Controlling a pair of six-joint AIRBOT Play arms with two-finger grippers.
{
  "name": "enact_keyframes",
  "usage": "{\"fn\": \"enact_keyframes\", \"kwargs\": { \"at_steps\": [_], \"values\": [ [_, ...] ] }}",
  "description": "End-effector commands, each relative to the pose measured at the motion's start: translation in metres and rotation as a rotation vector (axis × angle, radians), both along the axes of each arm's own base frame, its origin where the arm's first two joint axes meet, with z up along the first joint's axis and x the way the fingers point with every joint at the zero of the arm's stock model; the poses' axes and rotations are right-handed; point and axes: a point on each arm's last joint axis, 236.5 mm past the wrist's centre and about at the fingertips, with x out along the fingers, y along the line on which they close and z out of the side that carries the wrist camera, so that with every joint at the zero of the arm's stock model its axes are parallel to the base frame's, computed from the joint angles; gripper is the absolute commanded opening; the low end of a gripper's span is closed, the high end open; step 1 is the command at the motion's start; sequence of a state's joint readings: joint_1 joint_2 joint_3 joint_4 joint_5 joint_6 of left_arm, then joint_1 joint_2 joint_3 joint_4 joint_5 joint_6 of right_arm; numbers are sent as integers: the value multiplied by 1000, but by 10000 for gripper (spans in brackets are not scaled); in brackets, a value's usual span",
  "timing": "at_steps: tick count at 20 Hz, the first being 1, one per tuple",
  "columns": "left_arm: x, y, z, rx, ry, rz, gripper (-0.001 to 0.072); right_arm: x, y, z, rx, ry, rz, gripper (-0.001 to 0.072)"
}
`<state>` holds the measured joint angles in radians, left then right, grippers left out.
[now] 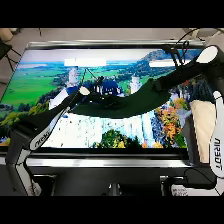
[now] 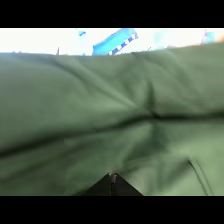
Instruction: Fold the shirts.
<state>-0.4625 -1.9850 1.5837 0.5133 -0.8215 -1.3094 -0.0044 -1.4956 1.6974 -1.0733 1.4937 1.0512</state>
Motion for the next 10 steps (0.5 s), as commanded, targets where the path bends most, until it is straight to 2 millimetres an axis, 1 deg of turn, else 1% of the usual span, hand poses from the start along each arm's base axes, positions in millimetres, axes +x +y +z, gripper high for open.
{"fn": "enact_keyframes", "kwargs": {
  "at_steps": [1,3,4,5,6,7,8,9,10],
  "values": [
    [-19,-40,-8,-107,106,10,26,-20,-7,35,-41,-42,-57,17],
    [-40,-70,-11,-170,173,0,26,-27,-3,46,-32,-61,-55,18],
    [-53,-86,-10,-202,173,-29,26,-28,-1,49,-32,-70,-50,18],
    [-62,-97,-9,-224,161,-57,26,-27,-1,51,-28,-74,-60,18],
    [-66,-99,-8,-228,163,-68,25,-26,-1,51,-23,-72,-72,18],
    [-63,-94,-3,-237,165,-71,24,-23,-1,50,-21,-74,-78,18],
    [-51,-82,8,-247,148,-64,23,-20,0,48,-16,-72,-86,18],
    [-33,-63,19,-232,96,-52,23,-17,1,46,-9,-66,-94,18],
    [-12,-37,32,-196,33,-32,23,-14,7,42,-6,-64,-91,18]
  ]
}}
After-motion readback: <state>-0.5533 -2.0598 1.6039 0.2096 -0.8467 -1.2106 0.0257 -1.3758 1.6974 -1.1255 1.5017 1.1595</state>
